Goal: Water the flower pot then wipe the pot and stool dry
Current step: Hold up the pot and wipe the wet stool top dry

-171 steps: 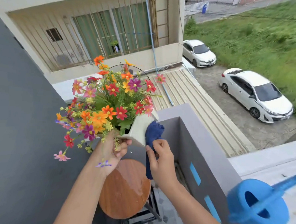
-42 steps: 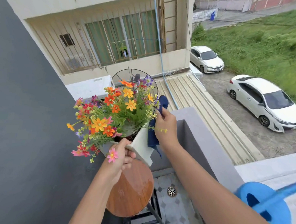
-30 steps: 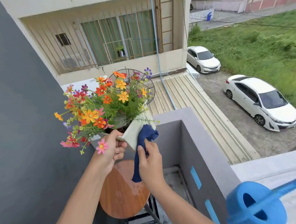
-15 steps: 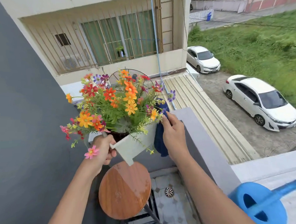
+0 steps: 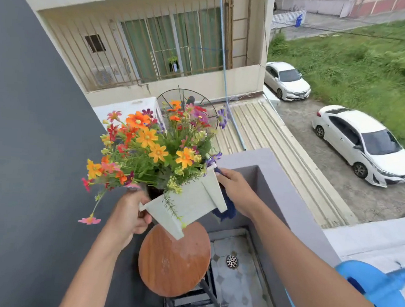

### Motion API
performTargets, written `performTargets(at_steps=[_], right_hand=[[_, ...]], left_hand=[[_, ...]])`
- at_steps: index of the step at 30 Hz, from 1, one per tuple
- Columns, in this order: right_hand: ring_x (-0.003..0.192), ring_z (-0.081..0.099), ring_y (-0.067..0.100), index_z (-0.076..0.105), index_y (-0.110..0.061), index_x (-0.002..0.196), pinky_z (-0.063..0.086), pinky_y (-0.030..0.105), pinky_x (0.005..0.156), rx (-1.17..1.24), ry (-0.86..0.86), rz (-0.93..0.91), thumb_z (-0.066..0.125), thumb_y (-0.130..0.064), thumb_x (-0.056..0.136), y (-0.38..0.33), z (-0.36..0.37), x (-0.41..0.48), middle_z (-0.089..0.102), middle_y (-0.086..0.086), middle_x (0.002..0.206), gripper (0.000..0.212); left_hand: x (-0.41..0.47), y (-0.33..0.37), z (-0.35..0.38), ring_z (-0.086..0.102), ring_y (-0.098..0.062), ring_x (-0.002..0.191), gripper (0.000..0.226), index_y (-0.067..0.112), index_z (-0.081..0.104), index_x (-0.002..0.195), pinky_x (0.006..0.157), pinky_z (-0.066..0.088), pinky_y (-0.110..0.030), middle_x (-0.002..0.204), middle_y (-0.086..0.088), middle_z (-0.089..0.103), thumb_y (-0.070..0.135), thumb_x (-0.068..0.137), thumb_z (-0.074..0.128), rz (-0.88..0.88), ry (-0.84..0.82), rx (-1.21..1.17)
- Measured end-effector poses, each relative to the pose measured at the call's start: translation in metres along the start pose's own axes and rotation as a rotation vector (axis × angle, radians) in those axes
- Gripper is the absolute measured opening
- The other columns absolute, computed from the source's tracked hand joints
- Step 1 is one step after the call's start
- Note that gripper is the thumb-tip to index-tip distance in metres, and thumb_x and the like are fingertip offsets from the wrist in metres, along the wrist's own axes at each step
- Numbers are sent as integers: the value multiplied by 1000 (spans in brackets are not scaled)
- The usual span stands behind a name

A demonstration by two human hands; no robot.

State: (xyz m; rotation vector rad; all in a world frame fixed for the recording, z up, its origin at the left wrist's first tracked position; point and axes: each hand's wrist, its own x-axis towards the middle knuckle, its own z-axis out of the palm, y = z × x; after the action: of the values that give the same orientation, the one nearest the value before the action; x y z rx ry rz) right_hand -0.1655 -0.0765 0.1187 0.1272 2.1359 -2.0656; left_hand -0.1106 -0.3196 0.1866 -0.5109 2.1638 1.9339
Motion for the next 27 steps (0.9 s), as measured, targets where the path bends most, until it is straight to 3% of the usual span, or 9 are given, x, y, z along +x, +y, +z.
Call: performTargets(at_steps=[4,7,11,14,18,22,23,25,27], right_hand=[[84,67,23,71,-9,107,51,38,79,28,-72,41,52,-23,101,19,10,7,75,9,96,24],[82,59,25,65,-2,107,46,41,79,22,-124,71,52,-28,100,39,28,12,67,22,92,31],[92,66,27,70,-15,110,52,45,86,8,-122,103,49,-24,102,67,60,15,72,19,109,24],[99,68,33,72,-19,108,52,49,90,-27,-69,167,51,-25,99,91,81,21,73,16,108,23],[81,62,11,69,-26,90,45,38,79,-310,-158,206,48,-16,102,133,108,23,72,-2,87,27],[72,49,25,59,-5,90,33,33,71,-583,-356,139,45,-12,100,194,160,28,56,10,81,18],[73,46,25,60,-9,96,33,33,71,-630,-391,102,45,-13,98,211,174,29,52,9,84,15],[84,51,27,60,-16,126,40,34,73,-761,-469,23,49,-15,96,242,201,25,52,10,100,32],[93,51,30,54,-19,139,42,34,74,-884,-587,-82,56,-16,94,274,226,18,51,14,106,45]], left_hand=[[21,-15,-19,16,-9,29,19,8,40,64,42,10,-17,41,-11,43,4,82,35,-36,44,17],[41,-27,-35,19,-11,33,17,8,41,67,40,12,-19,46,-12,45,5,83,38,-48,90,53],[70,-40,-53,23,-14,39,11,7,43,70,41,14,-20,53,-15,47,6,81,42,-42,174,97],[94,-50,-65,23,-15,37,12,6,43,69,41,15,-18,54,-17,47,7,80,44,-65,187,84],[114,-61,-70,24,-15,34,14,4,46,67,39,18,-17,52,-17,49,9,79,43,-78,197,39],[137,-75,-70,28,-14,29,20,4,44,62,36,20,-16,55,-19,51,8,81,44,-94,214,18],[143,-77,-70,28,-13,27,21,4,44,61,37,20,-15,57,-21,51,8,82,44,-90,219,17],[152,-78,-71,28,-12,25,20,3,43,62,37,19,-15,60,-23,50,8,82,43,-85,226,-1],[159,-81,-72,26,-12,25,17,2,44,65,38,18,-15,59,-22,49,8,81,43,-97,235,-27]])
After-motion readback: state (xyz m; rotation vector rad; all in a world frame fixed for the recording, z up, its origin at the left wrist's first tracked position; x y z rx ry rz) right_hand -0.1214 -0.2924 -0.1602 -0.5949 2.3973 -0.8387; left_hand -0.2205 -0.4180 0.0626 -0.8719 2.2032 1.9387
